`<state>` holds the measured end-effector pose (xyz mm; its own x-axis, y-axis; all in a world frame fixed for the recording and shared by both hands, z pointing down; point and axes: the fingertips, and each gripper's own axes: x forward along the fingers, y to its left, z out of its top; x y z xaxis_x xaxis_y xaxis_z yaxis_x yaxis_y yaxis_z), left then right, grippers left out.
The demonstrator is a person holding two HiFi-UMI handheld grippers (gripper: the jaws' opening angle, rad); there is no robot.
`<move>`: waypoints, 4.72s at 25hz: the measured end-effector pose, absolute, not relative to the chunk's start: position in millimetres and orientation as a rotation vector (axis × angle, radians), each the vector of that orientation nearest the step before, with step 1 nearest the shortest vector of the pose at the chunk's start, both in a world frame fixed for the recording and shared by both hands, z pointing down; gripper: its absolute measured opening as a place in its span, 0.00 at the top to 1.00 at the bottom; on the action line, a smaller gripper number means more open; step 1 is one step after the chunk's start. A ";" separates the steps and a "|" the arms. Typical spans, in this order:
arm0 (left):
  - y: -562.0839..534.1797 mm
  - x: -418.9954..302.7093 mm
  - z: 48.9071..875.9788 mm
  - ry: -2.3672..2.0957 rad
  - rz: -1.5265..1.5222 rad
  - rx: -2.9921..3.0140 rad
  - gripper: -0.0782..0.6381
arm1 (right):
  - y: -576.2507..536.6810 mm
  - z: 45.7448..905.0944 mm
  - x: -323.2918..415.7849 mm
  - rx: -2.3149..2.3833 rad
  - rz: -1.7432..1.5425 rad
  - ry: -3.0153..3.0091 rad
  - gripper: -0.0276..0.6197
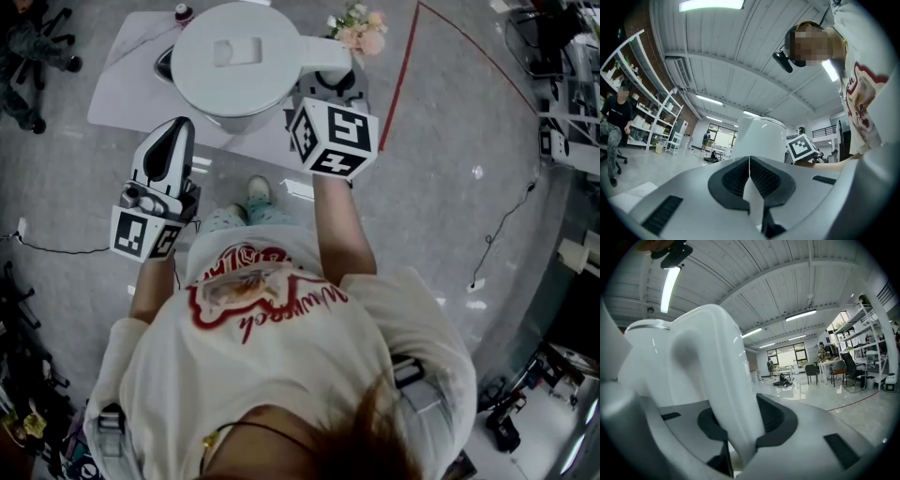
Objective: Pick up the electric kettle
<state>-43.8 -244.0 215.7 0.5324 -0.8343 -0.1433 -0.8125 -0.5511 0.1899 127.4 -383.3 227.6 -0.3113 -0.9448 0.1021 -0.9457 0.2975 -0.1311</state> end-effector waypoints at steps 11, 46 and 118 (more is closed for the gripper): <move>-173.1 -86.2 200.4 -1.451 -0.363 2.658 0.87 | -305.6 216.6 94.1 1.868 0.259 -2.512 0.80; 83.9 -138.5 208.5 -1.301 -0.281 2.705 0.87 | -23.6 214.3 48.8 1.944 0.272 -2.463 0.80; 378.7 -47.4 161.9 -1.420 -0.259 2.737 0.87 | 257.5 165.9 118.9 1.816 0.240 -2.591 0.80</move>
